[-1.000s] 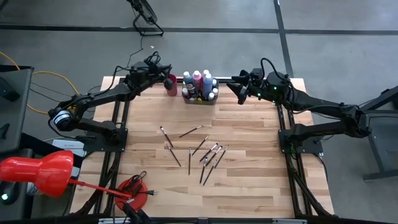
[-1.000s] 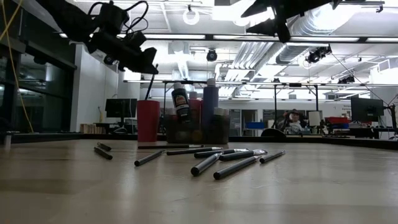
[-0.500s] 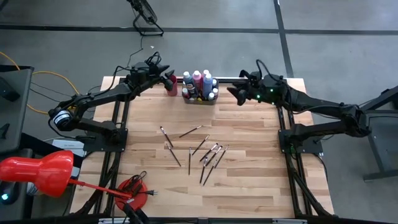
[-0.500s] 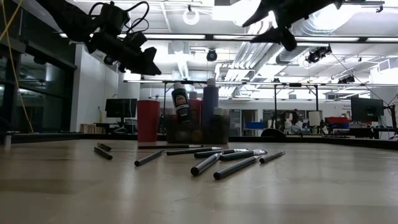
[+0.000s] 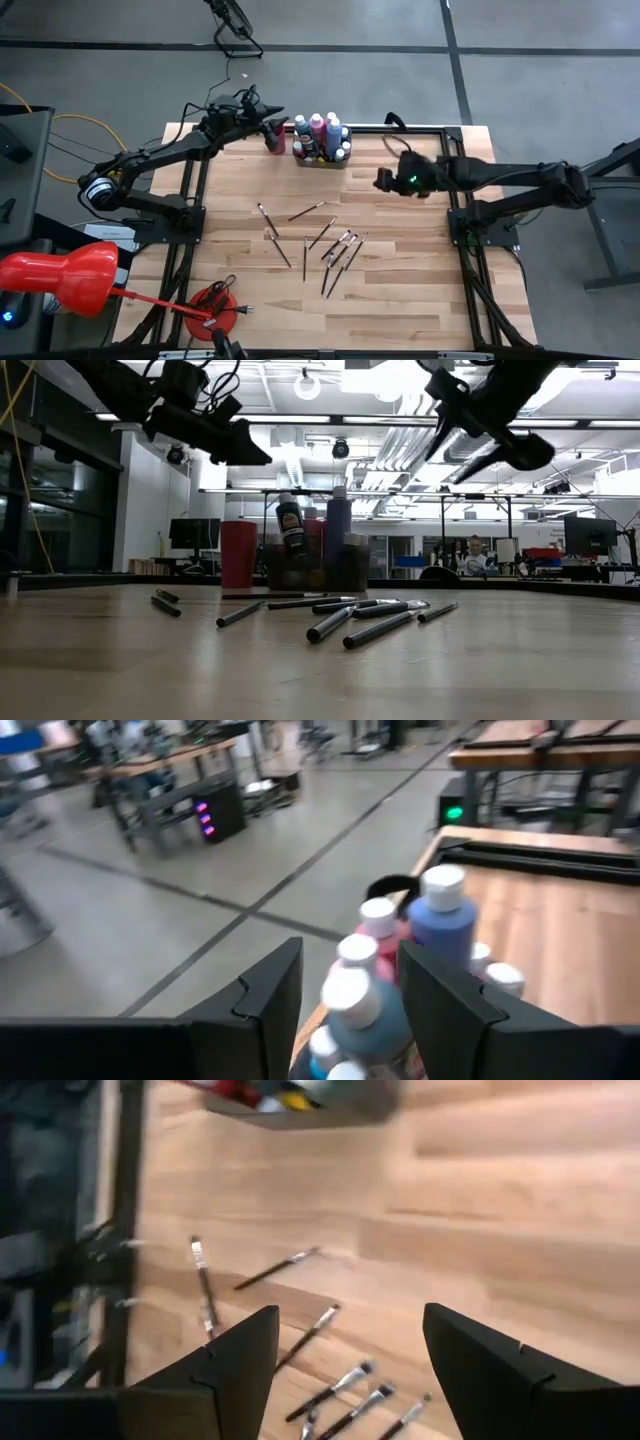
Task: Pick & Place Paint Supplies
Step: Put the black paint brush into the pink cup
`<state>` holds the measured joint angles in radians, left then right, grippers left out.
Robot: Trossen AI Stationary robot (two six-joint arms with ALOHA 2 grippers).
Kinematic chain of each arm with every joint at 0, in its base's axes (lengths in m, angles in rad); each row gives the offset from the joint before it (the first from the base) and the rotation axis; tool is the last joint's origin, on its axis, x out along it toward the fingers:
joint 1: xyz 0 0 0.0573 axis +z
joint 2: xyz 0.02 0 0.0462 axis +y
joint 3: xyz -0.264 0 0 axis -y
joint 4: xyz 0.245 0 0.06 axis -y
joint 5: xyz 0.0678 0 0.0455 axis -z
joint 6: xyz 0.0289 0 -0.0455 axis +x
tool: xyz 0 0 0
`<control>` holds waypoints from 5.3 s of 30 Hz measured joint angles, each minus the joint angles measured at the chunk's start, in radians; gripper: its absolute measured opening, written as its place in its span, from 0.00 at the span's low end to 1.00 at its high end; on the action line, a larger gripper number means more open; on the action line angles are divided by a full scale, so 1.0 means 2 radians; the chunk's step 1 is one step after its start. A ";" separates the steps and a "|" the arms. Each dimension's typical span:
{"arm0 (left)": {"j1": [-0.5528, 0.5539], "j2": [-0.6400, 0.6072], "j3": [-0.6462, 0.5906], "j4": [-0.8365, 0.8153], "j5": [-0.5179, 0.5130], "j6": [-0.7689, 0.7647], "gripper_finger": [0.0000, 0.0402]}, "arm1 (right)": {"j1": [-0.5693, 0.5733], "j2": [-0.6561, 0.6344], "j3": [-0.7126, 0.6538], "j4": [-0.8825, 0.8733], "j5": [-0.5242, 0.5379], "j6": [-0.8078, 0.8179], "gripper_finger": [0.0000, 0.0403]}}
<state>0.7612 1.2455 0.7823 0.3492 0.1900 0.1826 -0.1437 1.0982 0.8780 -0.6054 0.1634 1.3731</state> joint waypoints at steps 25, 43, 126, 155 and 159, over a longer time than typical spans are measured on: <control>-0.001 -0.001 0.013 -0.006 0.177 0.030 0.40 | 0.166 0.249 0.000 0.049 0.027 0.427 0.60; -0.001 -0.001 0.013 -0.041 0.177 0.051 0.40 | 0.114 0.273 0.089 -0.079 -0.043 0.359 0.60; -0.001 0.000 0.012 -0.060 0.216 0.026 0.40 | 0.105 0.266 0.088 -0.080 0.051 0.236 0.01; -0.131 0.016 0.071 0.046 0.154 -0.173 0.40 | -0.035 0.105 0.089 0.417 -0.004 -0.478 0.01; -0.140 0.029 0.089 0.020 0.141 -0.176 0.40 | -0.050 0.111 0.089 0.445 -0.048 -0.504 0.01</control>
<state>0.4819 1.3044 0.9609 0.3899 0.4726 -0.1701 -0.2442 1.3199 1.0554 0.2856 0.0672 0.3644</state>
